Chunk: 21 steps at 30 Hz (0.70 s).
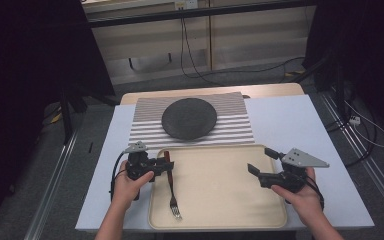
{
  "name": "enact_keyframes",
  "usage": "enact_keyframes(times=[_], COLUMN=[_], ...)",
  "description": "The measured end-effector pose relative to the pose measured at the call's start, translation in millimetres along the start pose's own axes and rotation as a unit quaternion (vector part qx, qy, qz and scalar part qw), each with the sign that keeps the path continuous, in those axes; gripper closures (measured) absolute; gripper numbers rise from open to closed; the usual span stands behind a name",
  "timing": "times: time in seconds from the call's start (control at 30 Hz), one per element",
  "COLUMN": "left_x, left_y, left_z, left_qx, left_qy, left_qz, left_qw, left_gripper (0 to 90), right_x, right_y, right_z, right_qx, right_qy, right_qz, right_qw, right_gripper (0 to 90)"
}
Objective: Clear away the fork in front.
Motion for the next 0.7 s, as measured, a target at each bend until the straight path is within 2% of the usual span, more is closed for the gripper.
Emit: enact_keyframes(times=[0.7], left_x=[-6.7], left_y=[9.4], left_z=[-9.9], left_qx=[-0.016], left_qy=[0.013], left_qz=[0.012], left_qw=[0.9997], left_gripper=[56.1], right_x=[1.1], right_y=[2.1], right_z=[-0.4], right_qx=[-0.001], right_qy=[0.004], right_qz=[0.000], right_qw=[1.0000], right_gripper=[17.4])
Point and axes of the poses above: each handheld gripper's, and its own axes: y roughly forward along the jaws, z roughly out of its top, x roughly to its right, the point moved 7 cm from there along y, roughly forward along the jaws, and after that the axes turned 14 degrees about x, right-handed, at the moved point
